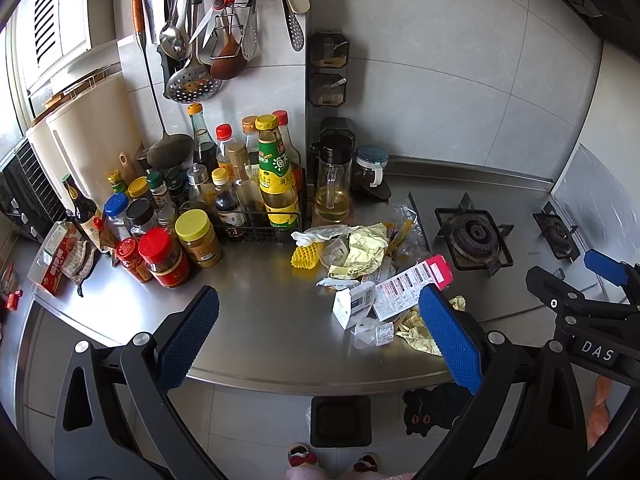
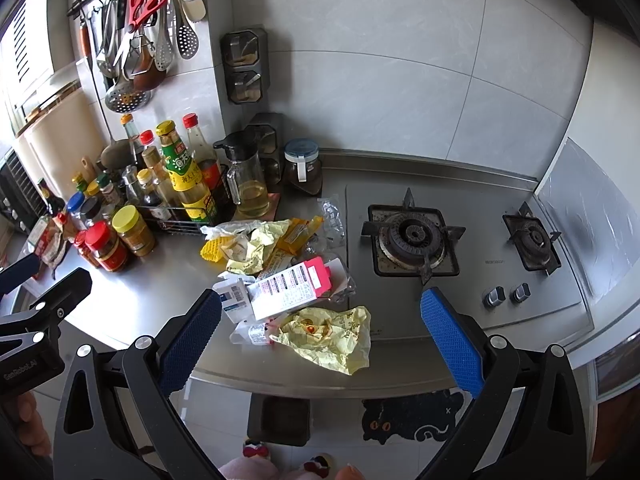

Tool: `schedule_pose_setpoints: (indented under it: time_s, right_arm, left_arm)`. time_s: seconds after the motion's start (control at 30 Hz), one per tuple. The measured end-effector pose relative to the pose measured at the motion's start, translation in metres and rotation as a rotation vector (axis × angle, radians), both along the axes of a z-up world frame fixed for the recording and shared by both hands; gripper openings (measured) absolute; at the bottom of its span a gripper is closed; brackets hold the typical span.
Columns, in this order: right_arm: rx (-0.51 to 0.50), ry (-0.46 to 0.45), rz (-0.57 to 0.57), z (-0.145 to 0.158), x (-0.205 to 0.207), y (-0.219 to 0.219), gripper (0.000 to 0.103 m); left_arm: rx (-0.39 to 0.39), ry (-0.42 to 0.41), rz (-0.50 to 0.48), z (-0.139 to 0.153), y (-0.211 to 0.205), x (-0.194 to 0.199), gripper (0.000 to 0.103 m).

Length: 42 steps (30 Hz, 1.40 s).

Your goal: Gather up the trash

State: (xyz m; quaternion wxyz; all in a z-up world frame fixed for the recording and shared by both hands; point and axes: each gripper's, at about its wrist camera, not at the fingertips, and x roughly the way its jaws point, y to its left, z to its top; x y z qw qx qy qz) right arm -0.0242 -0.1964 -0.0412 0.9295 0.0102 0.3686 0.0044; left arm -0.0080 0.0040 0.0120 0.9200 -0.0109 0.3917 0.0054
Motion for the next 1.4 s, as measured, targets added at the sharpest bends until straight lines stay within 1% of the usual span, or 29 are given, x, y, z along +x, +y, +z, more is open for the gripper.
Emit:
schedule_pose_setpoints:
  time_s: [1.0, 1.13, 1.3, 1.4]
  right_arm:
    - [-0.014, -0.003, -0.012, -0.003, -0.002, -0.003, 0.100]
    - [0.003, -0.010, -0.013, -0.003, -0.003, -0.006, 0.100]
    - [0.028, -0.033, 0.006, -0.013, -0.002, -0.014, 0.100]
    - [0.056, -0.012, 0.016, -0.031, 0.003, -0.021, 0.100]
  left_arm:
    - [0.000, -0.005, -0.002, 0.002, 0.001, 0.003, 0.095]
    - [-0.002, -0.004, 0.000, 0.002, 0.001, 0.003, 0.095]
    - [-0.025, -0.015, -0.030, -0.008, 0.001, 0.005, 0.095]
    - [-0.007, -0.033, -0.052, -0.021, -0.002, 0.008, 0.095]
